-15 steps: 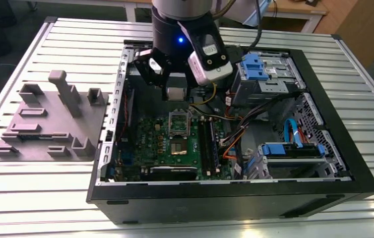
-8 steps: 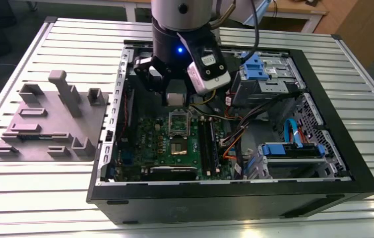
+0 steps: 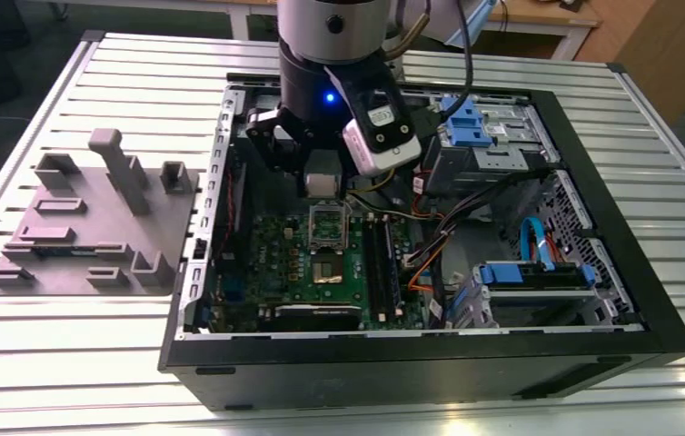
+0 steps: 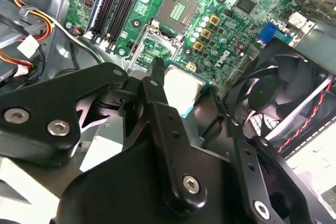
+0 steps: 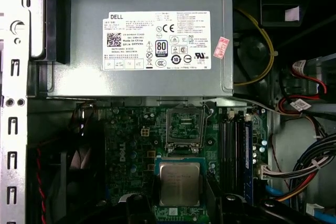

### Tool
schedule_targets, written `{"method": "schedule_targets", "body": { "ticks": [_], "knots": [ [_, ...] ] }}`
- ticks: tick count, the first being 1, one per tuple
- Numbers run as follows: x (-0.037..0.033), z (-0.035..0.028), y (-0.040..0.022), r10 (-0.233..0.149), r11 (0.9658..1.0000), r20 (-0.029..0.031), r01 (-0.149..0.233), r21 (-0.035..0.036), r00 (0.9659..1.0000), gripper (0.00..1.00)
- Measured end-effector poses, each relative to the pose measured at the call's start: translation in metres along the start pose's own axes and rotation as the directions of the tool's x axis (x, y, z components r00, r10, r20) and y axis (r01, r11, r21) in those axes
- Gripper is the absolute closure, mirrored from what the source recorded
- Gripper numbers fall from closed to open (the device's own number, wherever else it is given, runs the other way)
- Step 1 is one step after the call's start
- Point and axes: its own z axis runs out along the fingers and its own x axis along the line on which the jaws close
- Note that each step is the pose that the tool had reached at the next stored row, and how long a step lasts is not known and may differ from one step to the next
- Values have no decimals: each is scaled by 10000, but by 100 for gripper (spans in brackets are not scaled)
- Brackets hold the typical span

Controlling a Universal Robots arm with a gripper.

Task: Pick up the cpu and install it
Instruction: 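Place the cpu into insertion slot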

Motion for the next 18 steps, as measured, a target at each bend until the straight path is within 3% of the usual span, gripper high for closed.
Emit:
{"method": "schedule_targets", "body": {
  "ticks": [3, 7, 13, 18],
  "knots": [
    [-2, 3, -16, -1, 10000, 1, 1, 14, 10000, 53],
    [-7, 8, -52, 1, 9999, 4, -1, 139, 10000, 53],
    [-74, 99, -59, -9, 9999, 3, 9, 146, 10000, 53],
    [-80, 190, -64, -222, 9996, -4, 222, 146, 9998, 53]
  ]
}}
